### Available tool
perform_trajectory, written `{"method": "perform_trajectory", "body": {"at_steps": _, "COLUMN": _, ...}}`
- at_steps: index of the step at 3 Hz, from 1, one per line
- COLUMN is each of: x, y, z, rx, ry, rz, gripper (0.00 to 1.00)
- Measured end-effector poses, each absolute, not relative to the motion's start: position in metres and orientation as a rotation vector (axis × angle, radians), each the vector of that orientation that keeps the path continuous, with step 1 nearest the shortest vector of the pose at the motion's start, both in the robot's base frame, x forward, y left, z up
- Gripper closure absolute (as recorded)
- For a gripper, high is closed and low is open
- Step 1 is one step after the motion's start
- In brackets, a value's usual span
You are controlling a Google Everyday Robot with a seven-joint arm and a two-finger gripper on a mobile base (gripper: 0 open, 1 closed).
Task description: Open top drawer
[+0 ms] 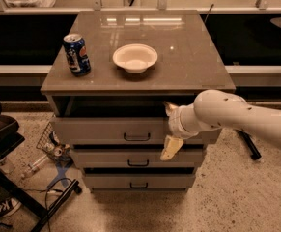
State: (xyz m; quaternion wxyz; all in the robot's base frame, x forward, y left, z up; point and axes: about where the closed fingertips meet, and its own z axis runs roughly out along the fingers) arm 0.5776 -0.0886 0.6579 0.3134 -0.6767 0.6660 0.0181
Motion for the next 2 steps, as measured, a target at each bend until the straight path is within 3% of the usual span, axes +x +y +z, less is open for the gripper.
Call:
{"method": "perform_trajectory", "body": {"at_steps": 1, "x": 0.577, "y": -0.087, "z": 0.657, "rx": -1.787, "ry": 1.755, "rz": 0.05, "gripper": 0.18}}
{"method": "perform_trajectory", "body": {"at_steps": 2, "x": 0.553, "y": -0.099, "z": 0.661, "rx": -1.795, "ry": 1.834, "rz": 0.024, "gripper": 0.49}}
